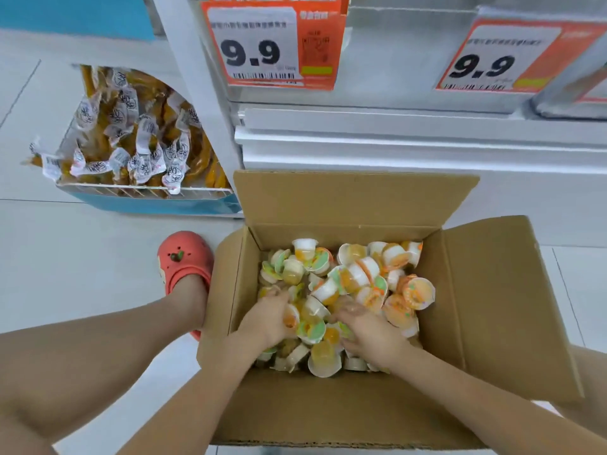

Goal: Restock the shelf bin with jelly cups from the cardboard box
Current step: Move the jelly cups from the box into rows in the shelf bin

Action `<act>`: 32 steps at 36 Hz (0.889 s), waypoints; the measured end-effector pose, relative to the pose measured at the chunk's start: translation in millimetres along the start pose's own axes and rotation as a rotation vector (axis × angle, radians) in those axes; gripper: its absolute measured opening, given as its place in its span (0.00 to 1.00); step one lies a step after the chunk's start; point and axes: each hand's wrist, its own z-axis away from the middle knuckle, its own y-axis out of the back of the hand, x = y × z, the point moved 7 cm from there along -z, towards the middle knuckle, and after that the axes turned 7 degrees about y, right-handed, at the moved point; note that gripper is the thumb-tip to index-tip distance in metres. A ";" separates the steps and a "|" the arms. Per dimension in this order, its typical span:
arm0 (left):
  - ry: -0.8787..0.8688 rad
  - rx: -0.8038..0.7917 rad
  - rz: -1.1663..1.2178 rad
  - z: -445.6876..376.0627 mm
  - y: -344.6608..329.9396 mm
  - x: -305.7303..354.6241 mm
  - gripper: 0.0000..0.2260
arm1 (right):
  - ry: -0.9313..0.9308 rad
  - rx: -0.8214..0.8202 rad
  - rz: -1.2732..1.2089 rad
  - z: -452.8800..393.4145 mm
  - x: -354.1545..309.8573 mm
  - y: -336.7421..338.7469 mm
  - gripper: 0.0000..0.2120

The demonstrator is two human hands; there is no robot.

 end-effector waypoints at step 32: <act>0.255 -0.090 -0.346 -16.5 -44.4 -1.6 0.42 | -0.123 0.165 0.083 0.2 32.7 2.1 0.35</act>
